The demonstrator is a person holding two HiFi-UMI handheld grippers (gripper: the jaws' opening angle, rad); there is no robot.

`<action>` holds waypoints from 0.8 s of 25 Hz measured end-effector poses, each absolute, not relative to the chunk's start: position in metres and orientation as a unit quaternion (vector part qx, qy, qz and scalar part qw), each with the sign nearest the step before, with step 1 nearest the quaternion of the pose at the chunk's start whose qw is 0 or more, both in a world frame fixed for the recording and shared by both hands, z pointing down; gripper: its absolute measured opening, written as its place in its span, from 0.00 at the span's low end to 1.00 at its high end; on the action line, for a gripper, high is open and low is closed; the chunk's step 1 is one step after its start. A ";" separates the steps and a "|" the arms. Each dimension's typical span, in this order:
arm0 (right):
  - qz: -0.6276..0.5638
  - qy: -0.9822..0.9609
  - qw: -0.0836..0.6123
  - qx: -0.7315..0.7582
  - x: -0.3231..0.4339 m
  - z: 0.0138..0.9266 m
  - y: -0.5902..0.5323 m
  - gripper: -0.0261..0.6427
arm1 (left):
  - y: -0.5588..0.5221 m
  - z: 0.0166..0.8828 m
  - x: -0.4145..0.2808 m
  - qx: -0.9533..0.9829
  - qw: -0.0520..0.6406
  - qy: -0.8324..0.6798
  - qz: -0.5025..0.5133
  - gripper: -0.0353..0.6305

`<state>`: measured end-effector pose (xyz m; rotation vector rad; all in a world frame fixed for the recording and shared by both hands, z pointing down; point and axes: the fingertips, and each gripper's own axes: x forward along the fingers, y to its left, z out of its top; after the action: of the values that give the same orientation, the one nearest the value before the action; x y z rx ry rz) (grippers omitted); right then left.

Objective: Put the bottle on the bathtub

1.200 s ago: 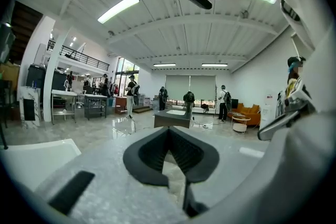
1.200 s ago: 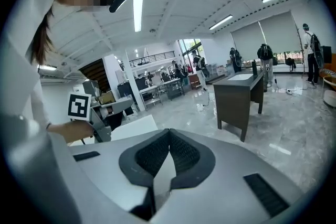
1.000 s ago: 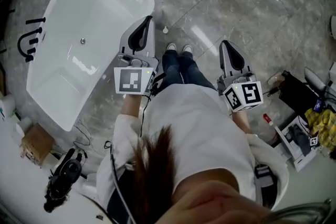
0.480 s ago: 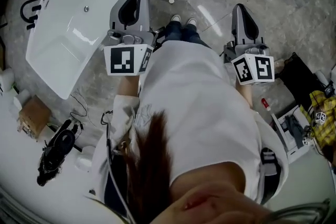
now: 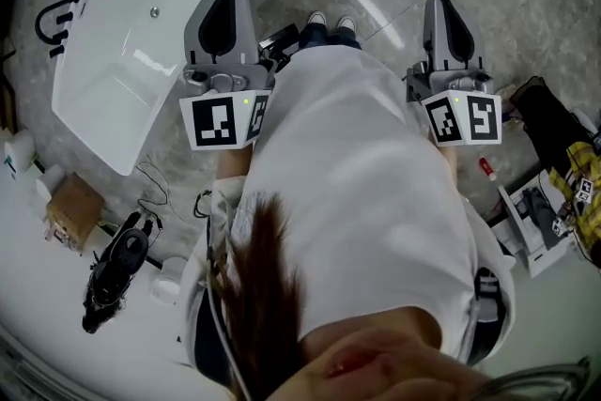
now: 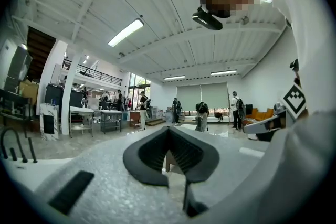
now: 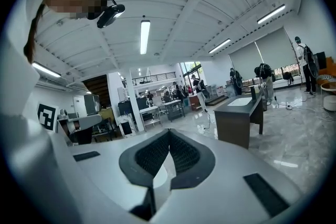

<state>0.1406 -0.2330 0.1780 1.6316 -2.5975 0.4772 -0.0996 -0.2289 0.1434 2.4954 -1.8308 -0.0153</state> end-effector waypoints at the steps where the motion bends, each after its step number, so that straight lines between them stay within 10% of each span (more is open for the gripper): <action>1: 0.153 -0.836 0.018 0.527 0.142 0.177 -0.232 0.06 | -0.227 0.143 -0.098 0.806 0.024 -0.591 -0.005 0.08; 20: 0.149 -0.832 0.013 0.534 0.150 0.173 -0.224 0.06 | -0.213 0.162 -0.098 0.795 0.076 -0.602 -0.014 0.07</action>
<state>0.1500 -0.2237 0.1735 1.6656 -2.5924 0.4641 -0.0981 -0.2126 0.1617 2.3824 -1.8059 -0.0424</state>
